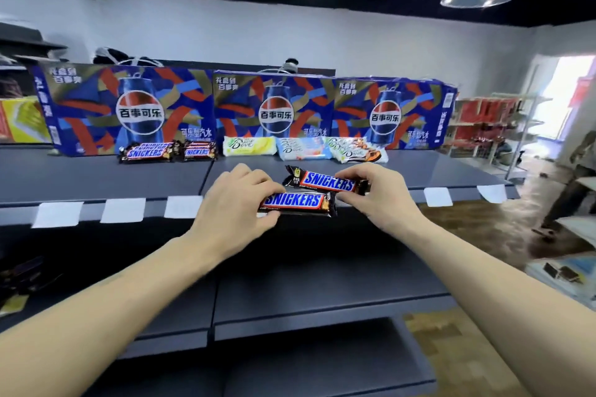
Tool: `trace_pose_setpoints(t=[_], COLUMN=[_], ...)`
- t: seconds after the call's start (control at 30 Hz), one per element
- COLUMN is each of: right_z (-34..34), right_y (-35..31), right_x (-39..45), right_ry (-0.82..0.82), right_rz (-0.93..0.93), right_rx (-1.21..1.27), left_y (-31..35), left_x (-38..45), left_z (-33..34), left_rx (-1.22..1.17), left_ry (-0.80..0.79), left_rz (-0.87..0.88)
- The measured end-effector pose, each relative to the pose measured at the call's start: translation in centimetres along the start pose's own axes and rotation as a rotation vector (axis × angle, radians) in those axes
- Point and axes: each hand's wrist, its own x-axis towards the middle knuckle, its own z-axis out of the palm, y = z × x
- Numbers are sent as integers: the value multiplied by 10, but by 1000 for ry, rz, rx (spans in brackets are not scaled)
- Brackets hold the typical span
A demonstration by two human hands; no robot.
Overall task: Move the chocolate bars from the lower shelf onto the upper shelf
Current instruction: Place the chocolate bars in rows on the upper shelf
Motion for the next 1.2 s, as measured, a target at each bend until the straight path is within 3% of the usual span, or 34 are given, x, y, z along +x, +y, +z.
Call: trace_pose_setpoints(t=[0.43,0.87,1.2], right_z=[-37,-91,-82], right_y=[123,284,327], right_x=[78,144,192], right_ry=[17,-30,-148], right_rz=[48,0,26], right_rx=[-35,-72,-126], left_y=[38,138,157], left_x=[122,220,260], left_z=[81,170,211], left_rx=[-35,-17,10], left_ry=[-21,-48,-69], left_rz=[13,-125,-130])
